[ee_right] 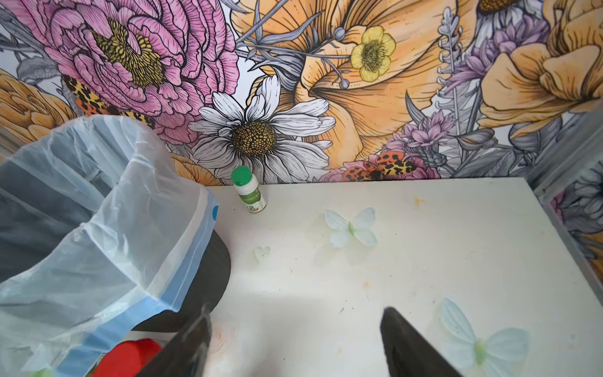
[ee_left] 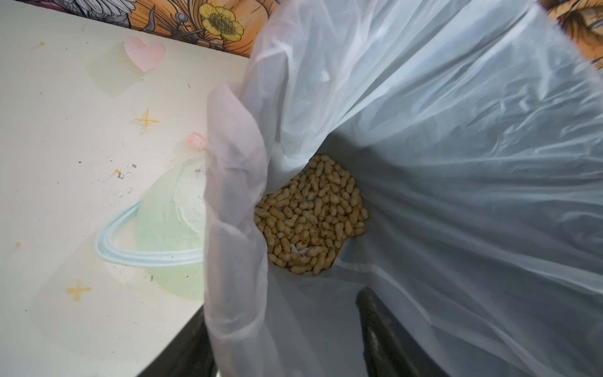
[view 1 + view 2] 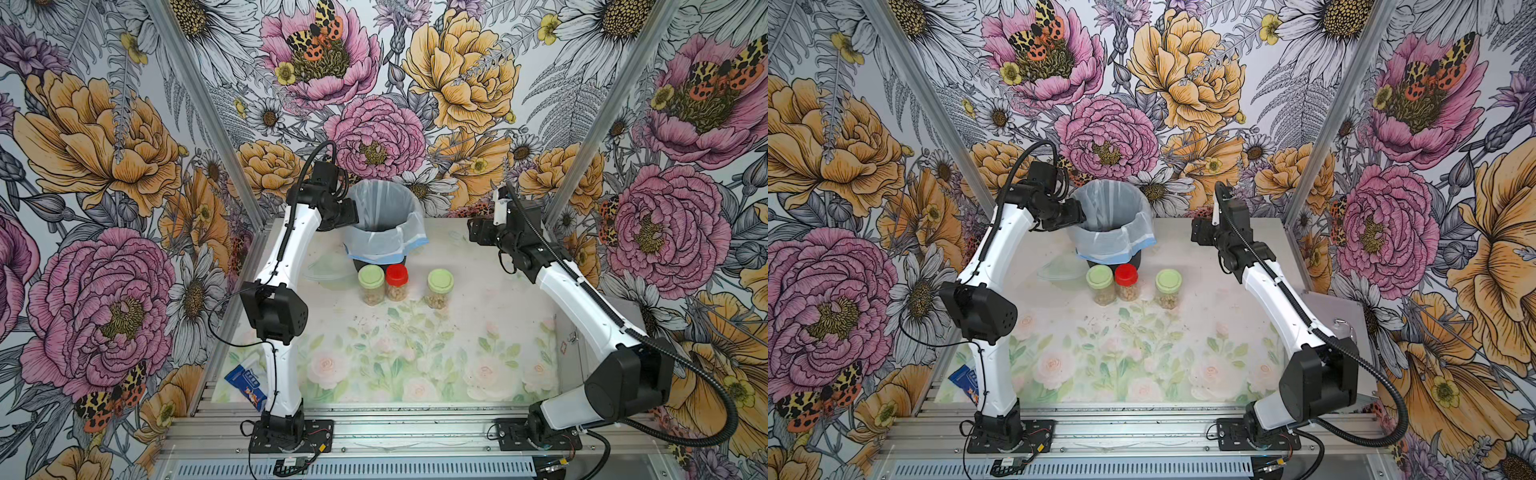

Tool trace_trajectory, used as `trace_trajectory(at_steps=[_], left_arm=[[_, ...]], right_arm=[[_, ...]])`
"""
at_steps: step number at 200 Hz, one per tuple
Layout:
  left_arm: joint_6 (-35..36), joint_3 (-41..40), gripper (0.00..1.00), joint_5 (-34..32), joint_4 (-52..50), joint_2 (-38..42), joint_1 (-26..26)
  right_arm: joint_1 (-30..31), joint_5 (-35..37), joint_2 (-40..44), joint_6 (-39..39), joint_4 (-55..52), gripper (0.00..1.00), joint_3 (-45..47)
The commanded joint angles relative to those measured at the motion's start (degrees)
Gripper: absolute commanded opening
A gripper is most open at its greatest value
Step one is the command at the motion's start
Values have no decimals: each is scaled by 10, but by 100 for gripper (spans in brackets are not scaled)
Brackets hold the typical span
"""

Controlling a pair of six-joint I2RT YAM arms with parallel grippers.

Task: Empty moldy peanuts from jars
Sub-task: Move the trash bin to the center of the board.

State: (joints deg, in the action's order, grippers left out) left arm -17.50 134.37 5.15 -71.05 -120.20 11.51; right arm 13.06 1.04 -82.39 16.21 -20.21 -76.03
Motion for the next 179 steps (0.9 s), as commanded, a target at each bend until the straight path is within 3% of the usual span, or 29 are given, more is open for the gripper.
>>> trace_trajectory(at_steps=[1, 48, 119, 179], left_arm=[[12, 20, 60, -24, -46, -6, -1], [13, 32, 37, -41, -62, -5, -9], [29, 89, 4, -38, -100, -33, -33], [11, 129, 0, -62, -111, -30, -85]], right_arm=[[-8, 24, 45, -8, 34, 74, 33], [-16, 23, 80, -9, 33, 61, 75], [-16, 15, 81, -8, 33, 58, 87], [-15, -3, 71, -14, 34, 55, 94]])
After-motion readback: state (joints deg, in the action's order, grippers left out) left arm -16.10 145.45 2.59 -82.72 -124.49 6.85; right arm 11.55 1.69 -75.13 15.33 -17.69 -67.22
